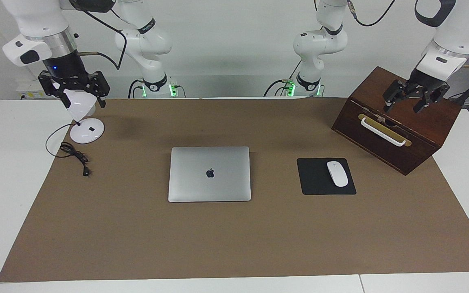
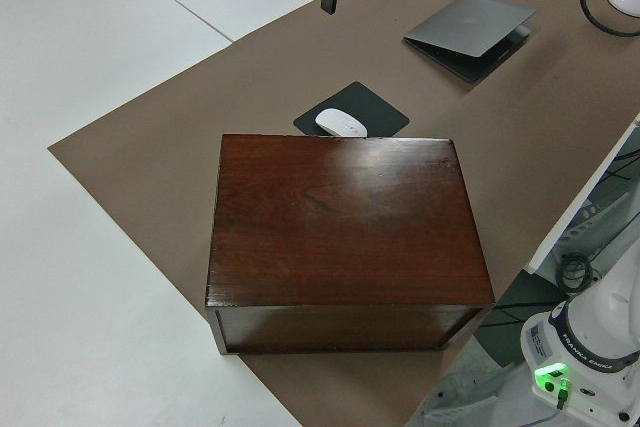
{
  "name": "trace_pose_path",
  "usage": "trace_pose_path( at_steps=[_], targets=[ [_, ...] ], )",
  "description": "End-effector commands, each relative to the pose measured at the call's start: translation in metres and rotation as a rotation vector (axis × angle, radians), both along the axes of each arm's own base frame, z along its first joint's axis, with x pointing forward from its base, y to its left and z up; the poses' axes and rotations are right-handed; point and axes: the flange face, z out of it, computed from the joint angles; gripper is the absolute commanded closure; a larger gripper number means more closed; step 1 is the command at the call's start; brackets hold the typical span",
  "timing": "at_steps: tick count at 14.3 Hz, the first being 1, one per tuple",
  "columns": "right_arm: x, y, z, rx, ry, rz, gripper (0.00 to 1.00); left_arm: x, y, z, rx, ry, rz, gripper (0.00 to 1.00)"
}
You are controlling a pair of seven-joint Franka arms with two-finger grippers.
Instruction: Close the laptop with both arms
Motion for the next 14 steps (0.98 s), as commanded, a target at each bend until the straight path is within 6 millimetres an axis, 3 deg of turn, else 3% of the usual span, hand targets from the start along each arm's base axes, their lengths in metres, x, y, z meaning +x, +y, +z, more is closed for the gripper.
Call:
trace_pose_path(
  at_steps=[1,14],
  targets=[
    [-0.0015,-0.0036,0.0036,-0.012,-0.013,0.015,0.0,-0.0014,0.0014,0.003,0.009,0.012,0.013,0.0],
    [-0.0017,-0.0012,0.0027,0.007,-0.007,-0.018,0.0,-0.0021,0.0022,0.0029,0.009,0.014,0.015,0.0]
  ],
)
